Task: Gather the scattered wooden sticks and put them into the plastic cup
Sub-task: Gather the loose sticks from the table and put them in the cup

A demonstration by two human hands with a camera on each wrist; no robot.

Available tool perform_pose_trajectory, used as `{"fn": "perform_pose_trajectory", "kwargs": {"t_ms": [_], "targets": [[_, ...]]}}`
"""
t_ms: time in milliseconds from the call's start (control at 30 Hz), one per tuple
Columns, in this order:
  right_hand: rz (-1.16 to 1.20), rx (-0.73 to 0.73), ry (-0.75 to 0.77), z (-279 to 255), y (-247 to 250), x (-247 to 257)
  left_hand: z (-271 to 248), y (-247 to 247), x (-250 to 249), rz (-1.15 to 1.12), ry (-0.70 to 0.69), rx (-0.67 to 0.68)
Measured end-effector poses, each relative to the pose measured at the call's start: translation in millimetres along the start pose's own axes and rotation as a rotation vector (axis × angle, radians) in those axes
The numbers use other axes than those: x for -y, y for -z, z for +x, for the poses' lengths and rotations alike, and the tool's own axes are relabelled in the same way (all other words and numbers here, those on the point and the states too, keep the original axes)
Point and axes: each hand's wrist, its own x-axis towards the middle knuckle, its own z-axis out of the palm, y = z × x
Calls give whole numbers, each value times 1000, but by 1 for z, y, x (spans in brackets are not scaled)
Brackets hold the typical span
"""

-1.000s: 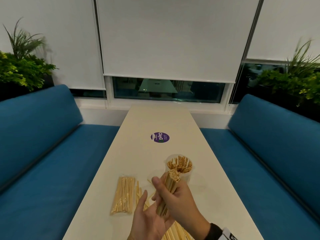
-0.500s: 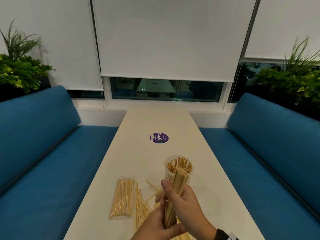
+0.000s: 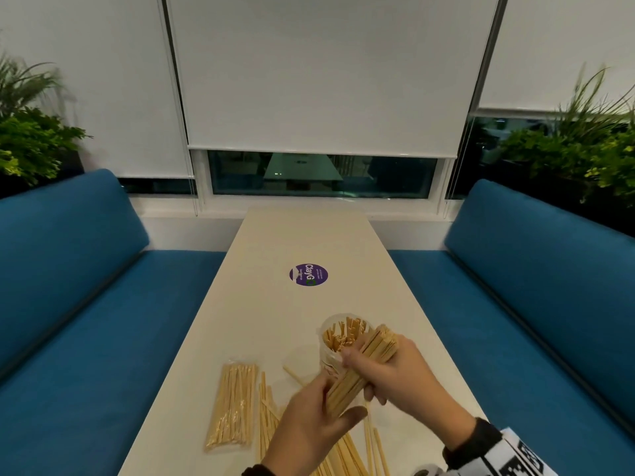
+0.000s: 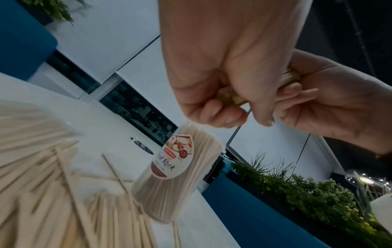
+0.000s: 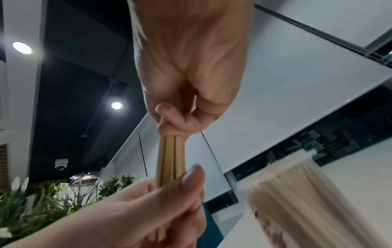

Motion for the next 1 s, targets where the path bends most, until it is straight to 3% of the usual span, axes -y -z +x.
{"fn": "perform_pose_trajectory", "kwargs": {"t_ms": [100,233,500,767,900,1000], "targets": [[32,-176,61,27,18,4,25,5,5,178,-39,-125],[20,-303,143,68,25,-1,56,8,11,191,-5,-112],[-151,-240,74,107,17,-42,86,0,15,232,38,-63],[-477,-8,11,111,18,-68,88,-6,21,183,-28,-91],[-534,-3,110,112,7,-72,89,-7,24,177,-69,-119],[-562,-22,333,107,5,-69,90,-9,28,142,-102,-152]]}}
